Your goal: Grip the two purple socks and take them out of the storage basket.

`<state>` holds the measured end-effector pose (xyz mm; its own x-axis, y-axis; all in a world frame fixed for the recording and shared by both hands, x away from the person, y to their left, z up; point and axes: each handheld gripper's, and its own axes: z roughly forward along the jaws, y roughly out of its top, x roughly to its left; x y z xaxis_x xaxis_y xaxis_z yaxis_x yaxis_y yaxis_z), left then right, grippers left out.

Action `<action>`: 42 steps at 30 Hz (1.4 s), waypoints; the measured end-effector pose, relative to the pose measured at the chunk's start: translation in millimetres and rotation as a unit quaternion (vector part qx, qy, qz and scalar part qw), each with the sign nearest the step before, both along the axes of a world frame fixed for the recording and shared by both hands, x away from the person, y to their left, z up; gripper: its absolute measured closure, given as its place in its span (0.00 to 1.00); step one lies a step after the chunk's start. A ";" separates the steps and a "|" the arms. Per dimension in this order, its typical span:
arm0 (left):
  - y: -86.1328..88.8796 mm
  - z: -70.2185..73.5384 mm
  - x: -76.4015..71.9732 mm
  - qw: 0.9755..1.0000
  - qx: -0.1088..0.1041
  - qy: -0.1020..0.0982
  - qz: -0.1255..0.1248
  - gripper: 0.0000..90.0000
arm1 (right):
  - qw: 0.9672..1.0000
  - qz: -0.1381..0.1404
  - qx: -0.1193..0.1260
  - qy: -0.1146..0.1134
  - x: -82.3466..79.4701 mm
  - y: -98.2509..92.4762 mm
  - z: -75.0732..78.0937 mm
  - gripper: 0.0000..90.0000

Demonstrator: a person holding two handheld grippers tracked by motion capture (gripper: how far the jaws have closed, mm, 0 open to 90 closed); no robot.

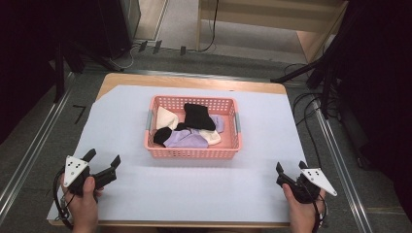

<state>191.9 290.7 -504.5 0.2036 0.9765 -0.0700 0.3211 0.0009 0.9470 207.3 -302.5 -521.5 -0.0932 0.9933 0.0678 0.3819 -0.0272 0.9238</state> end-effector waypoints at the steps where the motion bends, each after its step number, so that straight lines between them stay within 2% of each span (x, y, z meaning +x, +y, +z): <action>1: -0.1 0.0 -0.2 1.000 0.000 0.000 0.000 0.15 | 1.000 0.002 0.003 -0.006 -0.4 -0.7 0.7 0.32; 3: -0.1 0.2 -1.0 1.000 0.003 -0.001 0.001 0.15 | 1.000 0.007 0.014 -0.011 -2.0 -0.4 3.5 0.42; 5: -0.2 0.4 -1.4 1.000 0.005 0.000 0.001 0.15 | 1.000 0.007 0.007 -0.019 -3.0 1.5 6.9 0.46; 10: 0.1 0.1 -0.5 1.000 0.001 0.000 0.001 0.15 | 0.999 0.014 0.021 -0.032 -2.9 7.0 21.7 0.46; 12: 0.0 -0.1 -0.1 1.000 -0.001 -0.001 0.001 0.15 | 0.998 0.039 0.037 -0.039 -1.8 10.5 28.4 0.48; 13: 0.0 -0.1 -0.1 1.000 -0.001 -0.001 0.001 0.15 | 0.998 0.039 0.037 -0.039 -1.8 10.5 28.4 0.48; 14: 0.1 0.0 -0.1 1.000 0.001 0.000 -0.001 0.15 | 0.997 0.051 0.028 -0.045 -0.9 17.3 34.7 0.51; 17: -0.3 -0.1 -0.1 1.000 0.002 -0.001 -0.001 0.15 | 0.997 0.056 0.016 -0.048 2.7 25.6 39.0 0.52; 20: -0.4 -0.1 -0.1 1.000 0.001 -0.001 -0.001 0.15 | 0.996 0.067 0.020 -0.056 7.7 33.5 40.3 0.50; 23: -0.6 -0.1 -0.2 1.000 0.001 0.000 0.000 0.15 | 0.995 0.078 0.032 -0.052 12.2 38.6 40.4 0.50; 25: -0.8 -0.1 -0.1 1.000 0.001 0.000 0.000 0.15 | 0.994 0.096 0.040 -0.043 18.0 46.5 42.5 0.51; 33: -2.1 0.4 0.7 1.000 0.010 0.008 0.000 0.15 | 0.991 0.117 0.031 -0.049 29.4 69.3 57.4 0.53; 34: -1.8 0.1 1.0 1.000 0.007 0.006 -0.002 0.15 | 0.990 0.128 0.034 -0.045 33.6 76.1 60.9 0.53; 36: -1.7 0.1 1.0 1.000 0.007 0.006 -0.003 0.15 | 0.990 0.131 0.036 -0.045 35.8 79.5 61.9 0.53; 39: -1.5 0.1 1.0 1.000 0.006 0.006 -0.003 0.15 | 0.989 0.140 0.041 -0.034 43.6 95.0 65.7 0.54; 42: -1.3 0.1 1.2 1.000 0.005 0.006 -0.003 0.15 | 0.987 0.152 0.049 -0.034 48.5 103.7 68.3 0.56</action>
<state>193.0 289.3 -504.4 0.2087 0.9760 -0.0628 0.3333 -0.0106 0.9428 255.8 -198.8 -453.1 -0.3932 0.9079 0.1454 0.3240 -0.0112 0.9460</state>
